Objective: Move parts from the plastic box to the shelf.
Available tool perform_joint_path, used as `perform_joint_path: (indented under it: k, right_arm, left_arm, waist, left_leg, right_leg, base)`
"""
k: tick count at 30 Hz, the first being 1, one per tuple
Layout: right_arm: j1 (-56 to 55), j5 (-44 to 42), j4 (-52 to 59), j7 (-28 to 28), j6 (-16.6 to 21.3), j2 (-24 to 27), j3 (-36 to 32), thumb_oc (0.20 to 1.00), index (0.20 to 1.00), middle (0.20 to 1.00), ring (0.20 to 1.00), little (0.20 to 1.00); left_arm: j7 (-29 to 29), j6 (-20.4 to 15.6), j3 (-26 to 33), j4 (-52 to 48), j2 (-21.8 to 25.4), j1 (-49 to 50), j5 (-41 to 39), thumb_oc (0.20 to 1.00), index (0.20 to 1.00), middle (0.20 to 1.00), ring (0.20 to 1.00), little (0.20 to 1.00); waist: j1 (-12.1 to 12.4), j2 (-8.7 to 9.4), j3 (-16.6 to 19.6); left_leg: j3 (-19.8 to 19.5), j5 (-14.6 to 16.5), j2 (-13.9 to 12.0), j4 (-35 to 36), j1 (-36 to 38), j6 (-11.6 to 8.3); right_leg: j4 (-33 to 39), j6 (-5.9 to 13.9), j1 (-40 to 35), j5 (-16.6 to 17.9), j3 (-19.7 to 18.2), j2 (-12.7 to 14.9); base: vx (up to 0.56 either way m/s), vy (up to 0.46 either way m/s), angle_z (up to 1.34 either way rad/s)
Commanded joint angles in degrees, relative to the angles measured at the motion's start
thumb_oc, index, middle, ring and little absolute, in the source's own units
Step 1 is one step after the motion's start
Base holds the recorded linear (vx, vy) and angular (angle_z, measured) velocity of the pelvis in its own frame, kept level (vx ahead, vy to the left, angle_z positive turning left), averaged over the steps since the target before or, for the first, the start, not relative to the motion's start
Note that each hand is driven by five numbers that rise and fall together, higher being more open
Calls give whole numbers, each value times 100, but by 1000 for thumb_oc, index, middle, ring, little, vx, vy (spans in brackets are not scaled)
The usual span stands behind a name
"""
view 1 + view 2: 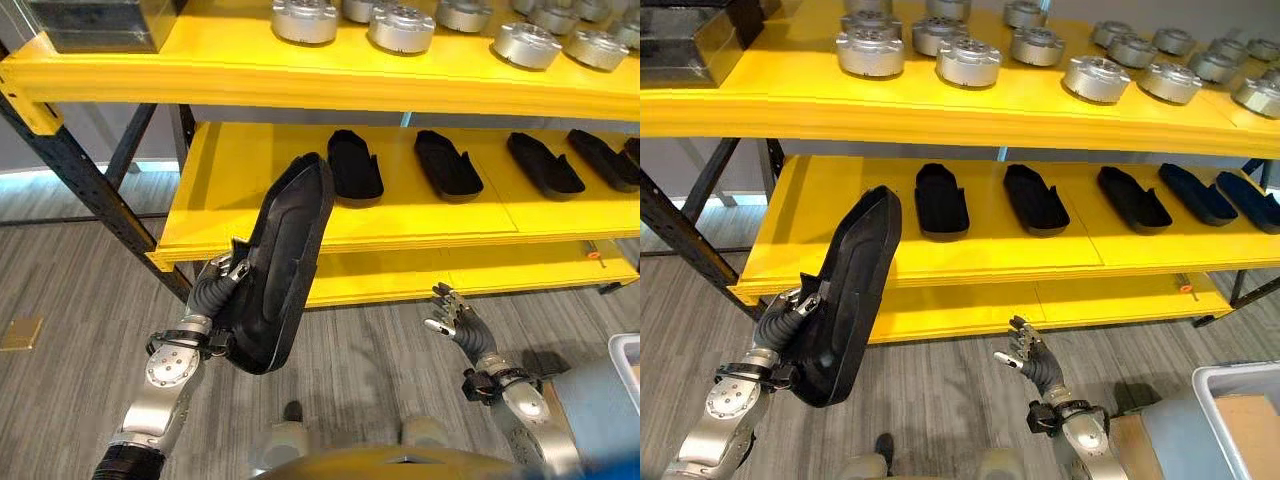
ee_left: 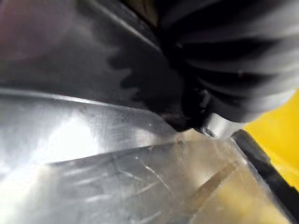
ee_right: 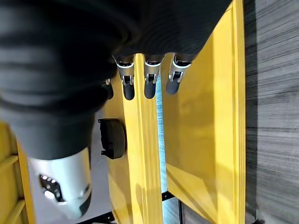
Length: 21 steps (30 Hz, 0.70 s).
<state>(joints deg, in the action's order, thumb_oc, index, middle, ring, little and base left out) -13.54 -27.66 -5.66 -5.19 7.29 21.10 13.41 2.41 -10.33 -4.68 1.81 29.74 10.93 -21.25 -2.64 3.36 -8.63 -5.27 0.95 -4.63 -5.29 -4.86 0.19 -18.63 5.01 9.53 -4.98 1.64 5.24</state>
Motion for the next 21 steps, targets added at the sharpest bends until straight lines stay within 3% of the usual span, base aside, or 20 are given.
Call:
perform_joint_path:
  k: [1,4,7,9,16,17,18,19,20,21]
  right_arm:
    - [237,-107,306,-69,280,312,-183,1000,1000,1000,1000,1000]
    - [210,-71,406,-108,259,340,-134,1000,1000,1000,1000,1000]
    - [252,-69,358,-89,261,370,-106,1000,1000,1000,1000,1000]
    - [202,-39,343,-86,260,437,-192,1000,1000,1000,1000,1000]
    - [84,-88,320,-113,229,432,-261,1000,1000,1000,1000,1000]
    - [96,-112,289,-97,243,436,-259,1000,1000,1000,1000,1000]
    - [128,-145,277,-70,279,489,-284,1000,1000,1000,1000,1000]
    - [178,-104,253,-35,300,552,-281,1000,1000,1000,1000,1000]
    - [198,-88,244,10,306,552,-291,1000,1000,1000,1000,1000]
    - [199,-87,243,12,306,551,-288,1000,1000,1000,1000,1000]
  left_arm:
    - [-170,-372,-35,-786,-175,-212,32,200,200,200,200,200]
    - [-222,-385,-39,-778,-262,-168,34,200,200,200,200,200]
    - [-224,-420,-67,-739,-320,-183,42,200,200,200,200,200]
    - [-267,-408,-37,-772,-409,-53,14,200,200,200,200,200]
    - [-254,-384,-61,-767,-455,11,-65,200,200,200,200,200]
    - [-248,-388,-97,-747,-456,-36,-78,200,200,200,200,200]
    - [-230,-410,-149,-737,-449,-147,-165,200,200,200,200,200]
    - [-201,-417,-172,-739,-431,-211,-208,200,200,200,200,200]
    - [-166,-404,-154,-743,-426,-221,-223,200,200,200,200,200]
    - [-165,-402,-152,-745,-425,-218,-223,200,200,200,200,200]
  waist:
    - [-118,-114,90]
    - [-109,-28,97]
    - [-121,-11,163]
    - [-29,-35,276]
    - [-59,-62,290]
    - [-64,-56,231]
    - [-36,-38,29]
    - [15,-16,-94]
    - [-4,21,-83]
    - [5,20,-83]
  left_leg:
    - [65,150,728,514,599,227]
    - [0,197,814,408,613,177]
    - [71,219,802,401,633,138]
    - [204,305,798,359,689,132]
    - [182,398,794,92,677,48]
    - [185,342,848,-362,450,-46]
    - [222,15,885,-1249,-60,-339]
    - [258,-225,757,-1572,-357,-483]
    - [341,-185,470,-1407,-442,-414]
    - [350,-173,463,-1403,-430,-415]
  right_leg:
    - [835,-33,28,526,671,-399]
    - [1351,-30,-239,577,561,-371]
    - [1591,-96,-453,614,194,-496]
    - [1763,-83,-679,664,362,-423]
    - [1809,-170,-865,550,304,-427]
    - [1802,-197,-885,528,316,-390]
    - [1756,-268,-898,503,377,-306]
    - [1727,-310,-925,444,443,-263]
    - [1713,-282,-912,423,477,-194]
    - [1707,-283,-915,413,468,-199]
  base:
    - [118,16,23]
    - [93,-35,15]
    - [63,-42,-1]
    - [134,-63,-4]
    - [72,-52,0]
    - [-74,-20,13]
    - [-93,-3,28]
    - [-64,23,57]
    - [12,20,54]
    - [194,149,55]
